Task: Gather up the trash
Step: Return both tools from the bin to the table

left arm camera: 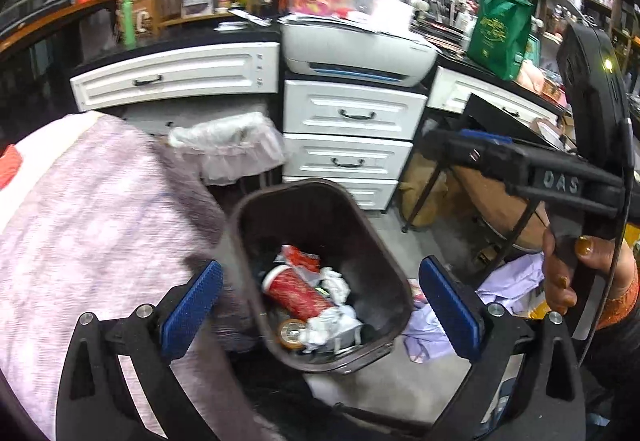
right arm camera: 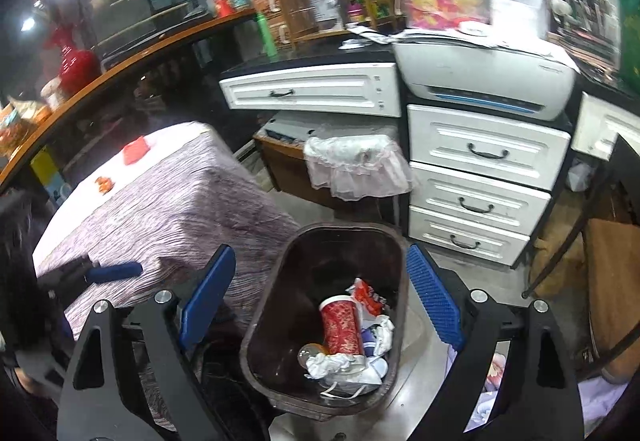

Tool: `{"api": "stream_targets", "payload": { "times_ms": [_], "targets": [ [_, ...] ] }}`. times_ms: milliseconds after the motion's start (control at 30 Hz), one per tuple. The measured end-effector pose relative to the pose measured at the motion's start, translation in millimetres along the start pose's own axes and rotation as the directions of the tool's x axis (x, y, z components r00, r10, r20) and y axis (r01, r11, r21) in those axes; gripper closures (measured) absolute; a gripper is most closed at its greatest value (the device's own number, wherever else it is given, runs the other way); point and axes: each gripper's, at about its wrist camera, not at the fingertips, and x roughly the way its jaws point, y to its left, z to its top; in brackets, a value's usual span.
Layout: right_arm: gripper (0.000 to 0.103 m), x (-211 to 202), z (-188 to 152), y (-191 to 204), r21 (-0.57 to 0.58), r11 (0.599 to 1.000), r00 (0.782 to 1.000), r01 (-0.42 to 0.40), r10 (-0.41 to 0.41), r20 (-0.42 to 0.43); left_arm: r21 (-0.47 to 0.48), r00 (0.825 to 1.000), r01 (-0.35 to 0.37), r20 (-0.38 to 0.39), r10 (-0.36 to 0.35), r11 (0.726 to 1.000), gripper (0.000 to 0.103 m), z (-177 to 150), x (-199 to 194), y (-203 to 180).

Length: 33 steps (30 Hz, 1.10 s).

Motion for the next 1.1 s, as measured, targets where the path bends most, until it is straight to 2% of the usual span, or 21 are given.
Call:
{"api": "stream_targets", "payload": {
  "times_ms": [167, 300, 467, 600, 733, 800, 900, 933, 1000, 1100],
  "targets": [
    [0.016, 13.9, 5.7, 32.6, -0.061, 0.995, 0.997, -0.073, 0.072, -0.021, -0.041, 0.998, -0.066, 0.007, 0.066, 0.997, 0.006, -0.5, -22.8, 38.5],
    [0.016, 32.5, 12.6, 62.3, -0.080, 0.984, 0.986, -0.159, 0.154, -0.062, -0.075, 0.993, -0.117, 0.013, 0.118, 0.990, 0.006, 0.0, -44.6, 71.8],
    [0.016, 52.2, 23.5, 98.1, -0.098, 0.966, 0.968, -0.240, 0.230, -0.097, -0.118, 0.973, -0.228, 0.018, 0.231, 0.967, 0.006, -2.5, -69.8, 124.1],
    [0.016, 64.4, 39.5, 124.6, -0.114, 0.950, 0.954, -0.292, 0.280, -0.106, -0.193, 0.945, -0.322, -0.002, 0.328, 0.927, 0.006, -9.4, -80.4, 176.4],
    [0.016, 80.9, 62.1, 154.0, -0.137, 0.929, 0.936, -0.345, 0.330, -0.122, -0.299, 0.906, -0.419, -0.072, 0.418, 0.857, 0.006, -14.1, -81.9, 242.3],
    [0.016, 93.3, 74.3, 169.2, -0.167, 0.920, 0.932, -0.356, 0.337, -0.133, -0.364, 0.886, -0.458, -0.118, 0.448, 0.811, 0.006, -16.0, -79.8, 280.8],
    [0.016, 120.5, 95.4, 192.0, -0.180, 0.910, 0.924, -0.374, 0.349, -0.157, -0.435, 0.871, -0.486, -0.166, 0.462, 0.758, 0.006, -16.7, -75.9, 329.1],
    [0.016, 127.7, 100.3, 197.3, -0.173, 0.906, 0.919, -0.385, 0.359, -0.166, -0.449, 0.869, -0.488, -0.175, 0.463, 0.748, 0.006, -16.3, -73.6, 340.4],
    [0.016, 147.7, 115.6, 212.5, -0.157, 0.897, 0.904, -0.413, 0.384, -0.187, -0.464, 0.866, -0.494, -0.187, 0.463, 0.735, 0.006, -13.3, -69.7, 357.9],
    [0.016, 171.9, 133.5, 233.3, -0.174, 0.888, 0.897, -0.426, 0.389, -0.209, -0.482, 0.868, -0.491, -0.206, 0.451, 0.726, 0.006, -0.7, -55.5, 386.6]
  ]
}}
